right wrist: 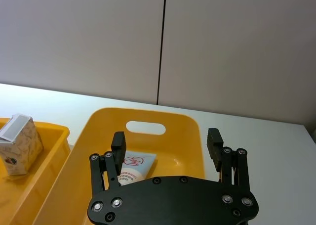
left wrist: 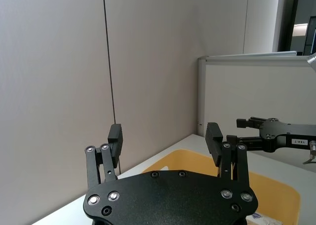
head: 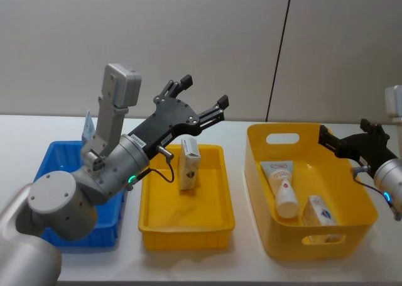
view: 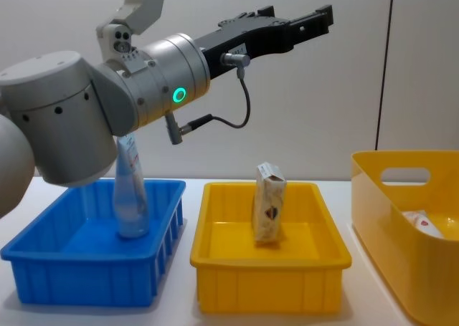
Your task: Bimanual collaborative sorting of washing and personal care products
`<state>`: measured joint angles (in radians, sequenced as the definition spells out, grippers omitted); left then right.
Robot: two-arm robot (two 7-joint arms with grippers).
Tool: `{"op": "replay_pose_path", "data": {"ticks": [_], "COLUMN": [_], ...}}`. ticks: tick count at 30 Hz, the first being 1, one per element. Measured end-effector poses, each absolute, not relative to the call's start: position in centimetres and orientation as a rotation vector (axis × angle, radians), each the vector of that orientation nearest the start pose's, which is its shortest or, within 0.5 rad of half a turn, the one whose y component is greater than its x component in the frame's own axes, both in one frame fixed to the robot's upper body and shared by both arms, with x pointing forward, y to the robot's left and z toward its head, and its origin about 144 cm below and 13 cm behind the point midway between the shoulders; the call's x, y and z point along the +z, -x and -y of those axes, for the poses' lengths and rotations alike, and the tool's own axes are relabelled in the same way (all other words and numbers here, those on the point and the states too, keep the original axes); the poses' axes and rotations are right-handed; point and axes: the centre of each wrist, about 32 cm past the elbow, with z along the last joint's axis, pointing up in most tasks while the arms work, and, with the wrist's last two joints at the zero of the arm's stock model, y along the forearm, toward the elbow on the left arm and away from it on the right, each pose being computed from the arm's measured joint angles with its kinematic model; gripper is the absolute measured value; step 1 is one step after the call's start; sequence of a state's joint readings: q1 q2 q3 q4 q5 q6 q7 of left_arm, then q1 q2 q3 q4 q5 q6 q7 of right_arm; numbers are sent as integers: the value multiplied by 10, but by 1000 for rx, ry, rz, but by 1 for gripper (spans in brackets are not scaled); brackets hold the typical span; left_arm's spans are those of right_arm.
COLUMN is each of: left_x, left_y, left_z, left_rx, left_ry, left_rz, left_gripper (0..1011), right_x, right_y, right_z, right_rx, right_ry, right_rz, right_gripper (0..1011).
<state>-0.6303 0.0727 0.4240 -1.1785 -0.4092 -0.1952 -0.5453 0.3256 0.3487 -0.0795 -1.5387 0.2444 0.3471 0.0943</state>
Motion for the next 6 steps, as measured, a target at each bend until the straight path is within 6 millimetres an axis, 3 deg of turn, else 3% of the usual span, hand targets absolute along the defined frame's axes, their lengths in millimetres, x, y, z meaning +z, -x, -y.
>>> {"op": "replay_pose_path", "data": {"ticks": [6], "left_x": [1259], "left_y": [-604], "left_z": [-135], "left_rx": [655], "left_ry": [318], "left_rz": [214], "left_gripper": [1001], "right_x": [1259], "right_y": [-537], "right_z": [309], "right_rx": [-1446], "right_ry": [154], "right_rz": [28], "right_gripper": [1004]}}
